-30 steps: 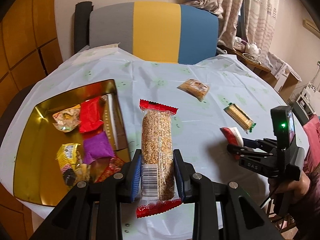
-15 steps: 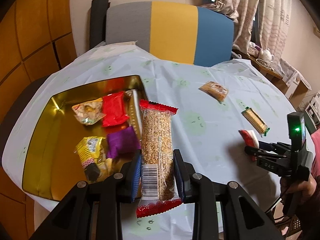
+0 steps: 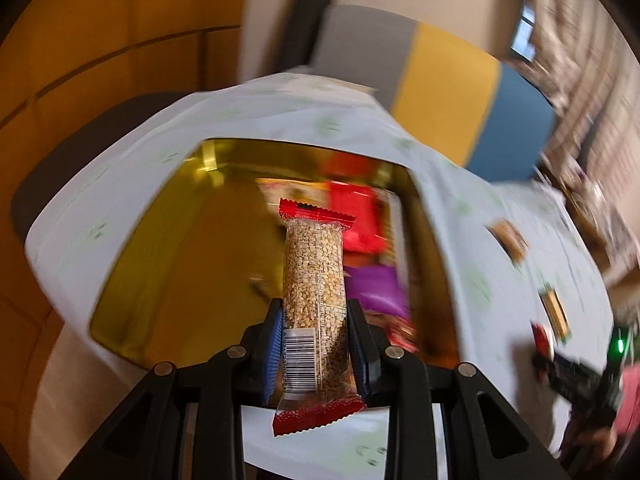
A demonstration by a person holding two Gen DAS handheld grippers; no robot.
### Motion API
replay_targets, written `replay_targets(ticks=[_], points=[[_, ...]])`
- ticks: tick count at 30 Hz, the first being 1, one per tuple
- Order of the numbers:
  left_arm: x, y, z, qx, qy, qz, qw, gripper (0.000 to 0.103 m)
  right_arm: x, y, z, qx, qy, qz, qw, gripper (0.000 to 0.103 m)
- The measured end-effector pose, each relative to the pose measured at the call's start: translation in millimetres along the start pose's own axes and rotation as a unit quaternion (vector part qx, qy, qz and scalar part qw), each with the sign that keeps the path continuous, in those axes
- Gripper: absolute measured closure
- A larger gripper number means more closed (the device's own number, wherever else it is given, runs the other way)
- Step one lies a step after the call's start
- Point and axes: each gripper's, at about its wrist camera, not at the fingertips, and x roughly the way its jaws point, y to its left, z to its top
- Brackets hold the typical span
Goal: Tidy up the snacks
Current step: 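Carry the sesame bar into the gold tray and release it with the left gripper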
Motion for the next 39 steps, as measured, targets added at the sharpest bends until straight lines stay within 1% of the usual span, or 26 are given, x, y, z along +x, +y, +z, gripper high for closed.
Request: replay_targets(ticks=[1, 3, 7, 10, 15, 17, 19, 26, 29, 32, 39], points=[[3.3, 12.7, 3.3, -0.023, 0.005, 0.003, 0.9997, 0.073, 0.1, -0.1, 0.1, 0.0, 0.0, 0.0, 1.0, 0.059], [9.6, 28.5, 6.3, -0.055, 0.016, 0.002, 0.9984, 0.073, 0.2, -0.5, -0.2, 0.001, -0.001, 0.0, 1.0, 0.059], [28.4, 56.4, 10.2, -0.125, 0.042, -0.008, 0.9912, 0.073, 0.4, -0.5, -0.5, 0.001, -0.002, 0.0, 1.0, 0.059], [36.5, 60.4, 9.6, -0.143, 0.049, -0.008, 0.9884, 0.073, 0.5, -0.4, -0.5, 0.001, -0.001, 0.0, 1.0, 0.059], [51.1, 53.9, 8.1, -0.129, 0.067, -0.002, 0.9893, 0.07, 0.5, -0.6, -0.3, 0.002, -0.001, -0.001, 1.0, 0.059], [52.7, 51.2, 7.0, -0.122, 0.065, 0.004, 0.9904, 0.068, 0.3, -0.3, -0.5, 0.002, -0.001, -0.002, 1.0, 0.059], [51.3, 49.3, 5.1, -0.116, 0.066, -0.002, 0.9911, 0.068, 0.1, -0.2, -0.5, 0.001, 0.0, -0.003, 1.0, 0.059], [46.8, 35.5, -2.1, -0.083, 0.065, -0.001, 0.9944, 0.068, 0.4, -0.5, -0.1, 0.001, 0.0, -0.004, 1.0, 0.059], [40.8, 27.7, -3.7, -0.071, 0.057, 0.007, 0.9958, 0.068, 0.4, -0.2, 0.1, 0.001, 0.0, -0.004, 1.0, 0.059], [29.5, 19.6, -3.8, -0.051, 0.037, 0.024, 0.9977, 0.068, 0.3, 0.1, 0.3, 0.001, 0.0, -0.005, 1.0, 0.059], [7.7, 6.2, -4.3, -0.017, 0.005, 0.034, 0.9993, 0.067, -0.4, 1.2, -0.2, -0.001, 0.001, -0.008, 1.0, 0.059]])
